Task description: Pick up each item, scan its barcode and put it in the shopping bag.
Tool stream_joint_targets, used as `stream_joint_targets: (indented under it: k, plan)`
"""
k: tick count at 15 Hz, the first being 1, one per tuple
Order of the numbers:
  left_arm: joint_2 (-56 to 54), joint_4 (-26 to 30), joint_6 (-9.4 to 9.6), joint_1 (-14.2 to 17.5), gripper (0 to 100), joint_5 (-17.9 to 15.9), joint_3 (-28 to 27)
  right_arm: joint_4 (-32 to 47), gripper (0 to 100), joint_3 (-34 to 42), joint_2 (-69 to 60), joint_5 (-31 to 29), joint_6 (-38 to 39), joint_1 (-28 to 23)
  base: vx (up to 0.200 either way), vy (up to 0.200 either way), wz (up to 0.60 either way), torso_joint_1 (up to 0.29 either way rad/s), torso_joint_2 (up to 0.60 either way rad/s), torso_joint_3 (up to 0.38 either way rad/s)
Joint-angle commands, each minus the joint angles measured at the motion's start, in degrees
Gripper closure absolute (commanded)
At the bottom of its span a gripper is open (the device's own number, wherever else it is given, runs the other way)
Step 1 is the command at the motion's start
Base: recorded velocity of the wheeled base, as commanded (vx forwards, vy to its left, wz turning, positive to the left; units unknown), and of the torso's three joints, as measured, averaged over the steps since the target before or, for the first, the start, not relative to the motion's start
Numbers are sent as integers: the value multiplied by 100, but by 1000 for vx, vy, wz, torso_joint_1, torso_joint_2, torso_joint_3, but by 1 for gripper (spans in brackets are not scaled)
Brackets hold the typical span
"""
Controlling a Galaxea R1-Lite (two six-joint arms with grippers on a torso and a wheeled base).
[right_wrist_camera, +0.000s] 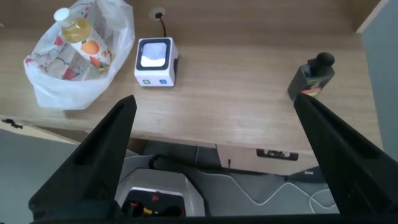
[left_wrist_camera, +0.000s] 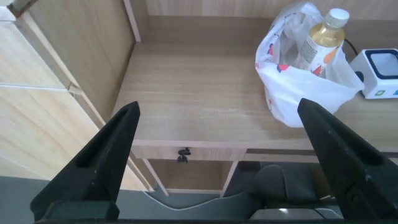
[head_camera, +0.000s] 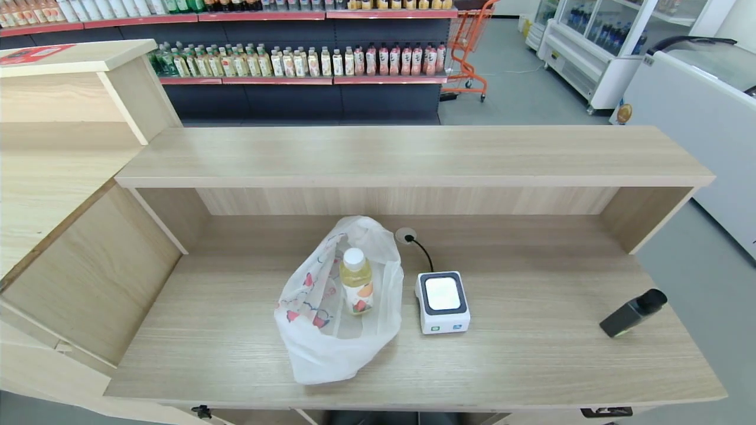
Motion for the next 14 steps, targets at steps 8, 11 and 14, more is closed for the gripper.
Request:
stream_joint_targets:
  k: [8, 11, 14]
  plan:
    - [-1, 1, 97, -8, 0, -5, 0, -3, 0, 137, 7, 4, 203, -2, -25, -100, 0, 1, 2, 1]
    - [-1, 1, 105, -8, 0, -5, 0, -3, 0, 119, 33, -5, 221, -2, 0, -200, 0, 2, 2, 2]
    - [-1, 1, 97, 1, 0, -5, 0, -3, 0, 110, 200, -23, 195, -2, 0, -200, 0, 1, 1, -1]
